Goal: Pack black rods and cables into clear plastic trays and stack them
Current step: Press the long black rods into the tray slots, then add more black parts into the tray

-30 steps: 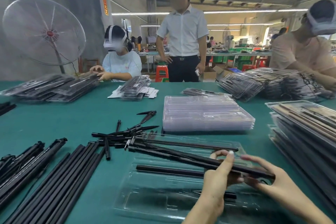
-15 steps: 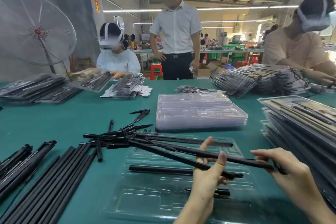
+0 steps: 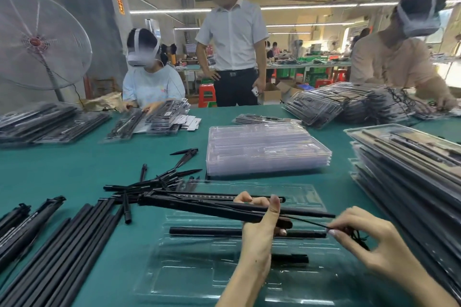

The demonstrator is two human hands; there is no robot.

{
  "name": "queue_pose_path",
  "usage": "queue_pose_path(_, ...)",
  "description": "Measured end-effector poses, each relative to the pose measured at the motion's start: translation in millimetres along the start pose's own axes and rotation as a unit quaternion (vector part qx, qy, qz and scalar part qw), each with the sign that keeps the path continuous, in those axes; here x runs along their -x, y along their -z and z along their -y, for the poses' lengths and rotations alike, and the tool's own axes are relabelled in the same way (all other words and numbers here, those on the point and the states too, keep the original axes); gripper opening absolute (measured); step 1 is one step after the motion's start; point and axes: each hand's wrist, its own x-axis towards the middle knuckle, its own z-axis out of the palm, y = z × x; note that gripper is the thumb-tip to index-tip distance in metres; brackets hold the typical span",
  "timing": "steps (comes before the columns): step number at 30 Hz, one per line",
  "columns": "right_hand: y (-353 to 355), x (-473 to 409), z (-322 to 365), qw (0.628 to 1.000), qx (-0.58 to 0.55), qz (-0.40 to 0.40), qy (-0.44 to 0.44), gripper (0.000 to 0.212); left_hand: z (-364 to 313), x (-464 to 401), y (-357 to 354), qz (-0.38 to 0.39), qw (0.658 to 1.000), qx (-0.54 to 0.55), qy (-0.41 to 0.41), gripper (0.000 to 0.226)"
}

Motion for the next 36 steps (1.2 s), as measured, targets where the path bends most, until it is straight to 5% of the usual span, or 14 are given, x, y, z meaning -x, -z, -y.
queue_pose_path(6,-5,-4,5,0.994,0.037,-0.099,0.023,0.01,5,5,1,0.033,0.994,-0.096,-0.036,0.043)
queue_pose_path(10,-12,0,5,0.985,-0.035,-0.148,-0.075,0.015,5,10,0,0.067,0.99,-0.124,-0.001,0.024)
queue_pose_path(15,-12,1,1,0.987,-0.027,-0.104,-0.117,0.01,3,13,-2,0.062,0.99,-0.11,0.059,0.019)
queue_pose_path(22,-13,-1,0,0.986,-0.038,-0.117,-0.116,0.032,4,18,-5,0.071,0.988,-0.037,0.129,0.04)
queue_pose_path(28,-21,1,-1,0.983,-0.054,-0.076,-0.159,0.019,-4,20,-1,0.068,0.972,0.045,0.219,0.017)
queue_pose_path(31,-20,-1,2,0.983,-0.047,-0.073,-0.159,0.017,-12,23,-3,0.048,0.942,0.143,0.299,0.01)
queue_pose_path(36,-22,3,-3,0.983,-0.029,-0.053,-0.171,0.031,-34,31,2,-0.03,0.877,0.314,0.362,0.048)
